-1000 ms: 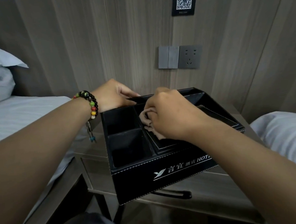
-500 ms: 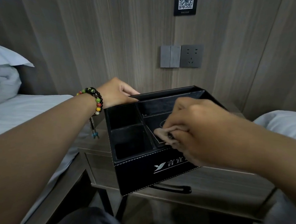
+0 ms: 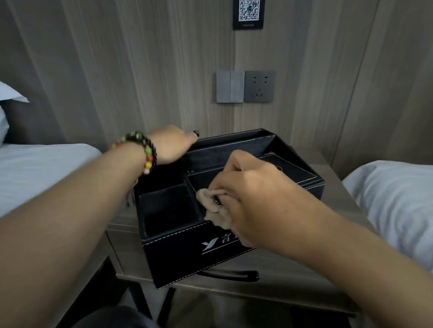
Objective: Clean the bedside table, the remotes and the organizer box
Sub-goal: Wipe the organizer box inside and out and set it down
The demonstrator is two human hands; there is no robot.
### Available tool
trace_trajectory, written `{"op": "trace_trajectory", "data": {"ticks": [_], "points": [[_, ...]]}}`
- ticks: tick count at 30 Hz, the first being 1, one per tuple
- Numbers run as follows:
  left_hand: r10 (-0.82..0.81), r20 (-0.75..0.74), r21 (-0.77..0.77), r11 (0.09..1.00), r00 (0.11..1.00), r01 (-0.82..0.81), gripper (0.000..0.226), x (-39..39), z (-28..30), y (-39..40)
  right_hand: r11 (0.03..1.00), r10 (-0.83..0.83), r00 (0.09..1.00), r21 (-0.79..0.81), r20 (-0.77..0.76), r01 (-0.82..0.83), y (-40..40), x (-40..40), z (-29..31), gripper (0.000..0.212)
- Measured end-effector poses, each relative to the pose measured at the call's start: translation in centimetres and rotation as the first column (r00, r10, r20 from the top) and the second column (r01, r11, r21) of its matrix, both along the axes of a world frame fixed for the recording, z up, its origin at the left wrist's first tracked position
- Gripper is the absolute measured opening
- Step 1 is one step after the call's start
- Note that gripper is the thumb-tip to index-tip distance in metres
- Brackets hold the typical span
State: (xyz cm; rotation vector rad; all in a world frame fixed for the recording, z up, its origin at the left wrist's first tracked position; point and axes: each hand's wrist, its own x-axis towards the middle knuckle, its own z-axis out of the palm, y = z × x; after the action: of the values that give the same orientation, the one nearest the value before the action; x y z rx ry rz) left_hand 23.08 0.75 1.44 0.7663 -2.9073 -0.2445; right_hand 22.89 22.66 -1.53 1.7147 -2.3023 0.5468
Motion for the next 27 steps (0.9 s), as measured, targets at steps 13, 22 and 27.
{"op": "trace_trajectory", "data": {"ticks": [13, 22, 27], "points": [[0.03, -0.056, -0.098, 0.995, 0.998, -0.035, 0.075, 0.3, -1.0, 0.7, 0.929, -0.364, 0.931, -0.079, -0.017, 0.361, 3.6, -8.3, -0.1, 0.016], [0.019, -0.022, -0.108, 0.994, 1.0, -0.021, 0.071, 0.3, -0.8, 0.8, 0.922, -0.352, 0.932, -0.207, -0.091, 0.328, -0.5, -10.5, 1.0, 0.018], [0.019, -0.044, -0.091, 0.996, 0.999, -0.023, 0.067, 0.3, -1.0, 0.3, 0.902, -0.43, 0.877, -0.146, -0.214, 0.407, -2.1, -9.4, -0.2, 0.011]]}}
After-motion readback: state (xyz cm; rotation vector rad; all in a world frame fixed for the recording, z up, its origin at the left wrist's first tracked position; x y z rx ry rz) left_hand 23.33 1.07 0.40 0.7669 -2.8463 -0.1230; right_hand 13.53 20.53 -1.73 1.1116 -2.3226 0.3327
